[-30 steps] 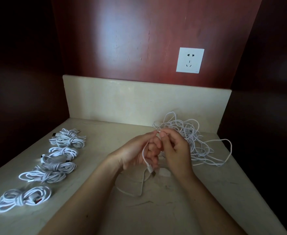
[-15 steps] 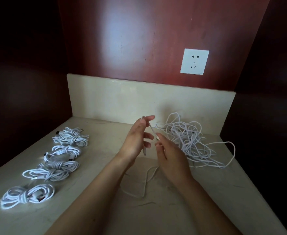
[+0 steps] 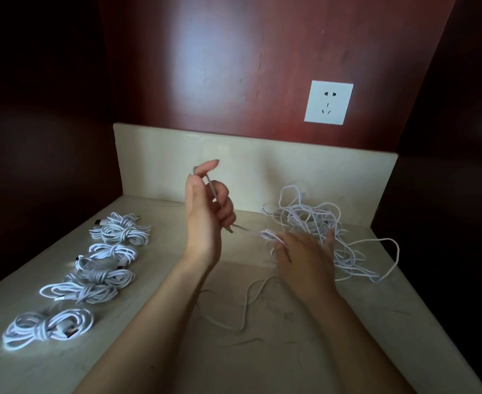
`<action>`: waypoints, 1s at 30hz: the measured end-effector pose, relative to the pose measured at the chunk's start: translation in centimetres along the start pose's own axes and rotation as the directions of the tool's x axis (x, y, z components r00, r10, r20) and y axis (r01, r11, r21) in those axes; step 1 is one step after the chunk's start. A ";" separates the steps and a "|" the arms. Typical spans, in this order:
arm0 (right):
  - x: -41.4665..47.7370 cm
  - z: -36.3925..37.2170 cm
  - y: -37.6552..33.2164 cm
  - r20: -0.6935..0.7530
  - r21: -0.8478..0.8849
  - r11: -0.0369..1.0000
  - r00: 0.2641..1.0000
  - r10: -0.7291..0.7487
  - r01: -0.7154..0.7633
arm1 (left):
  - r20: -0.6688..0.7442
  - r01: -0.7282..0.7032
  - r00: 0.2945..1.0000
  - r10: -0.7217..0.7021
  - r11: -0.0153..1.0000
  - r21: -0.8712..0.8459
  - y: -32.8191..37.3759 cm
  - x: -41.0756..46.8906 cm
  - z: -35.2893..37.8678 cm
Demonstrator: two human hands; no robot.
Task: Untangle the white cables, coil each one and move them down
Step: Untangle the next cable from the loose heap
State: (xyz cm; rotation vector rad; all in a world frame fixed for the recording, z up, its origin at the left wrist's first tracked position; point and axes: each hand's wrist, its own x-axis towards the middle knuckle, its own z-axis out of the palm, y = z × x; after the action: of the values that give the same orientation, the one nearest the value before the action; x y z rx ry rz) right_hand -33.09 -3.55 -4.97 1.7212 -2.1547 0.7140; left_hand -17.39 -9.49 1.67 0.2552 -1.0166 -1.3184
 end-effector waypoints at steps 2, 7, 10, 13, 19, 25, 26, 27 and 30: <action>0.0 -0.1 -0.1 -0.039 0.030 0.999 0.999 -0.010 0.011 | -0.045 0.044 0.998 -0.045 0.999 -0.017 0.1 0.5 -0.5; -0.4 -0.4 -2.4 -0.164 0.296 0.917 0.960 -0.226 0.266 | -0.084 0.224 0.970 -0.229 0.972 -0.066 -0.7 0.2 -0.4; -1.5 0.0 -3.5 -0.064 0.475 0.834 0.956 -0.287 0.282 | -0.053 0.261 0.962 -0.266 0.961 -0.093 -0.7 0.1 -0.2; -1.9 0.7 -3.2 0.026 0.536 0.819 0.966 -0.258 0.204 | 0.002 0.315 0.947 -0.320 0.929 -0.194 -0.5 0.3 -0.6; -1.3 1.4 -2.9 0.073 0.499 0.846 0.963 -0.260 0.190 | 0.204 0.404 0.914 -0.350 0.817 -0.411 0.1 0.4 -0.7; -0.5 0.8 -2.0 -0.026 0.320 0.923 0.976 -0.216 0.213 | 0.149 0.340 0.940 -0.306 0.831 -0.441 0.9 0.9 -1.5; -0.3 0.6 -1.8 -0.065 0.334 0.920 0.979 -0.192 0.203 | 0.111 0.320 0.947 -0.302 0.854 -0.409 1.0 1.1 -1.6; -0.1 0.4 -1.5 -0.102 0.358 0.913 0.980 -0.172 0.198 | 0.067 0.303 0.952 -0.299 0.885 -0.353 1.0 1.2 -1.8; 0.3 -0.2 -1.0 -0.187 0.407 0.881 0.966 -0.179 0.242 | -0.069 0.281 0.956 -0.285 0.958 -0.063 0.5 1.6 -1.7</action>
State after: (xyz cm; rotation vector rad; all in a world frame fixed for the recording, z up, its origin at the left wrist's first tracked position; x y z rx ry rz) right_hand -32.21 -3.88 -4.48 2.0007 -1.7651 1.2787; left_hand -15.89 -11.36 1.78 0.4211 -0.9013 -1.5793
